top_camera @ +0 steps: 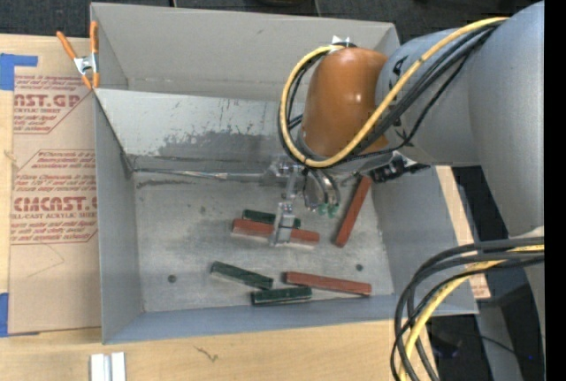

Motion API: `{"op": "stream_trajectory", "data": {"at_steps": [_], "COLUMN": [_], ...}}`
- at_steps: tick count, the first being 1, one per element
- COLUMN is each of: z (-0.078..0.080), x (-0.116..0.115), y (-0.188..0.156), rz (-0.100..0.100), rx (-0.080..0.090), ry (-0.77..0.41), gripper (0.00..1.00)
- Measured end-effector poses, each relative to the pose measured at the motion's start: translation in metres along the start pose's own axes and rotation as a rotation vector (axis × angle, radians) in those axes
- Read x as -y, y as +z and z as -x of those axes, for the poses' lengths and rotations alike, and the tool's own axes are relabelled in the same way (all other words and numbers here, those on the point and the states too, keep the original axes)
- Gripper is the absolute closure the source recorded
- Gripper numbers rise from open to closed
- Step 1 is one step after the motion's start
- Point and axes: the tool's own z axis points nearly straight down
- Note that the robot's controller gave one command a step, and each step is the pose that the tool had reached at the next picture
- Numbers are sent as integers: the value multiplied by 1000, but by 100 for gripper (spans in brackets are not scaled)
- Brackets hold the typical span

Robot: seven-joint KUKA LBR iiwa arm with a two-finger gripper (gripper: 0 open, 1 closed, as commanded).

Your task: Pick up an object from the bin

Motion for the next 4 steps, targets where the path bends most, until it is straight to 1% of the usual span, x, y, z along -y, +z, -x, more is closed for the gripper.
{"op": "stream_trajectory", "data": {"at_steps": [1, 2, 4], "z": [-77, -21, -21], "x": [-34, 7, 7], "y": [40, 49, 48], "rz": [1, 1, 1], "rx": [0, 3, 1], "ry": [210, 115, 116], "gripper": [0, 100, 100]}}
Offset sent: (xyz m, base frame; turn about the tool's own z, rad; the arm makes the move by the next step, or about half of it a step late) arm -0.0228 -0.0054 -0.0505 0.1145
